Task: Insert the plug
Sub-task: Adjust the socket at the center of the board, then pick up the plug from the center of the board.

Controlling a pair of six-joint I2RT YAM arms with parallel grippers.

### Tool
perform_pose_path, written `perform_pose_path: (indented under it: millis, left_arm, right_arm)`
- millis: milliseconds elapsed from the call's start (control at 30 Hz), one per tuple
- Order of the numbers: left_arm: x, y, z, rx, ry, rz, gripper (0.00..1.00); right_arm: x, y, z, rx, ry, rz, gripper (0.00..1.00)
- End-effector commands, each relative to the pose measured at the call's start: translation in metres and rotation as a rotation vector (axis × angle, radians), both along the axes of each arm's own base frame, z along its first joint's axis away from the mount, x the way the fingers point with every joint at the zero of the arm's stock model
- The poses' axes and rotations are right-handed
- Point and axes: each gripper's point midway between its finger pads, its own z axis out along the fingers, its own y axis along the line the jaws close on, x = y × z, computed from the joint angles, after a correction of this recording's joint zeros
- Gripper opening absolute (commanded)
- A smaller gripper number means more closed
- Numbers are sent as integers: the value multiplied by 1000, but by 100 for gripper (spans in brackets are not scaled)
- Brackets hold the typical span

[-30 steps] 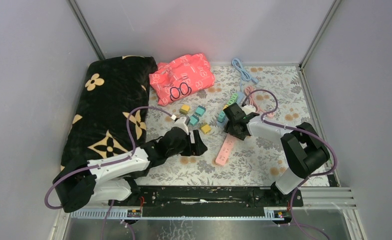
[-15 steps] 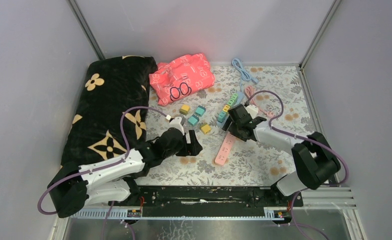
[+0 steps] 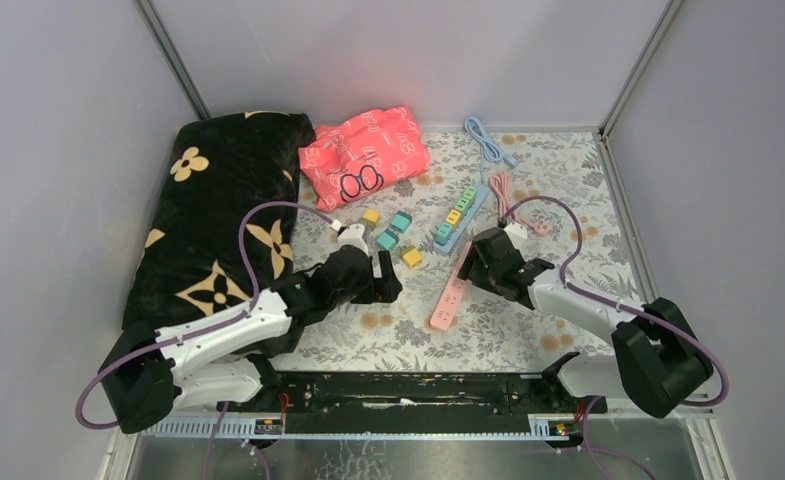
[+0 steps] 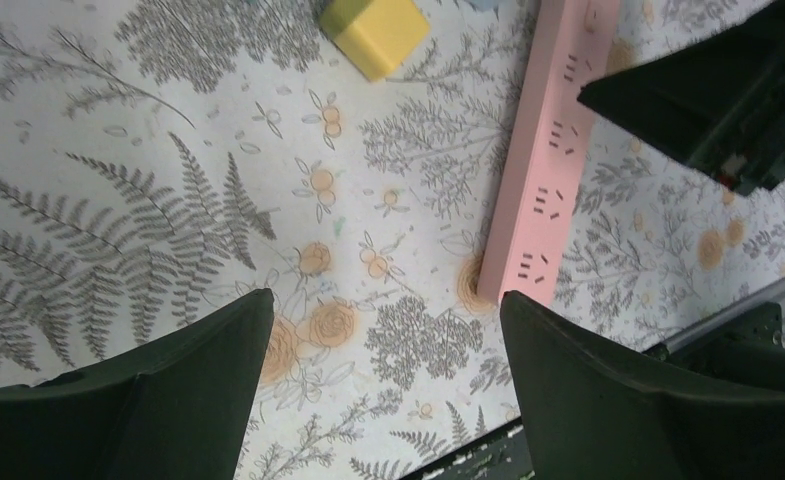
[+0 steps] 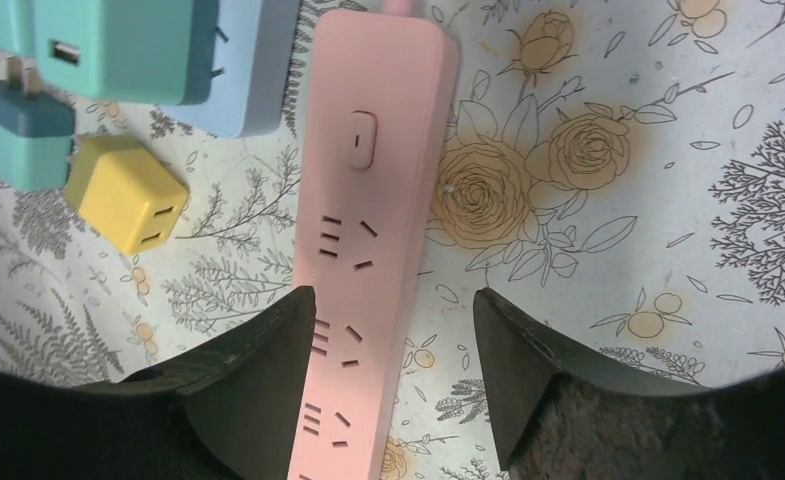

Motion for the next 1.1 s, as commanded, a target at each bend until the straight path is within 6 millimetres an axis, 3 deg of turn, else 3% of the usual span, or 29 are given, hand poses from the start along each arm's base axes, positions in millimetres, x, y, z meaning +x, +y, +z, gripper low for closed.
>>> perform_pose_path:
  millis: [0,300,500,633,1067]
  left_arm:
    - [22,10,9,72,-40,41,91]
    - [76,16,2,123,-54,48,89]
    - [108,16,-17,151,-39,4,85]
    - [127,20,-35,168,-19,-16,81]
    - [157,10,-67,267,-36,-157,72]
  right_arm:
    - [11,16,25,75,-139,83,67]
    - [9,15,47,126,-356,175,79]
    - [5,3,59,113,-477,183,90]
    - [1,-1,62,120,-513,180,91]
    - [0,0,54,117,-495,193,91]
